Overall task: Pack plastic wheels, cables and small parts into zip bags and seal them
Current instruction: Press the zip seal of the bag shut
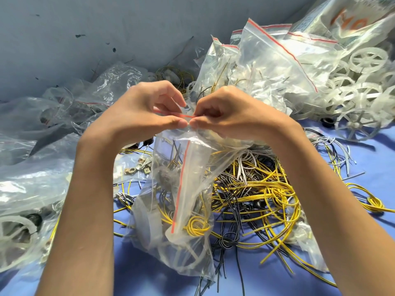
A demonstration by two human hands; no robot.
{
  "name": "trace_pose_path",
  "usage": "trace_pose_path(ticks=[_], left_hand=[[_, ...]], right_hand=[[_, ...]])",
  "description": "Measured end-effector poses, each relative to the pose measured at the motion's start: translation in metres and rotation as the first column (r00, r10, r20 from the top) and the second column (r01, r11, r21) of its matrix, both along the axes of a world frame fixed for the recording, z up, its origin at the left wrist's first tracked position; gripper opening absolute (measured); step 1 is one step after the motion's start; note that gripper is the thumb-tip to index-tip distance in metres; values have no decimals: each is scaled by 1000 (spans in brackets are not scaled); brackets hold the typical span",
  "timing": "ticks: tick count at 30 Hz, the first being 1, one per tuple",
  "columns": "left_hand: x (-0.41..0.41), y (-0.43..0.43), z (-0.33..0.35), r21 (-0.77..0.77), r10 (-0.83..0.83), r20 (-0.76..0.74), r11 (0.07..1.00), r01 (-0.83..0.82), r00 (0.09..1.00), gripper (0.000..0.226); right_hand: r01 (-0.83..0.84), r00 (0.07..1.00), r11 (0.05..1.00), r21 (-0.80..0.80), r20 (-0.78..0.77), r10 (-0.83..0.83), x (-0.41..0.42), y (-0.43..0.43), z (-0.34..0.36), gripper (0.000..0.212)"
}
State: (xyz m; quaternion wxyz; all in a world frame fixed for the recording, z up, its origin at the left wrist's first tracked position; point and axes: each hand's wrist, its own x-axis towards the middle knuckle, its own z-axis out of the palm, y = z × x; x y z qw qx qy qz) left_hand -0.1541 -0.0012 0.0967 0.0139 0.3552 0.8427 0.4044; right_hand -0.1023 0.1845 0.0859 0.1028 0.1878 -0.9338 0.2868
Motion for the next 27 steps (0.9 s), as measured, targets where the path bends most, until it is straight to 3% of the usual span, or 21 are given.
trace_pose_path(ticks=[5,13,16,22,24,27], left_hand=[[0,-4,1,-65,-8,-107,998,1,994,19],[-2,-1,0,-23,-12,-174,1000,8,985,28],[-2,-2,-1,60,12,-156,998,-3,988,21],[-7,1,-5,49,129,-165,991,-122,978,11],[-11,0,-6,-28,147,-100,988,-150,984,38],[-15,-2,-10,-264,126,24,958,-115,992,82]], right_hand=[[-4,1000,1000,-25,3,4,-2,0,-2,19],[-3,999,998,-57,-35,1,-1,0,1,22],[-18,1000,998,-59,17,19,-1,4,1,26],[-33,992,997,64,125,25,0,13,0,31],[-24,996,999,49,92,19,-1,13,-1,30],[-7,999,1000,-22,39,8,-3,11,-2,30]])
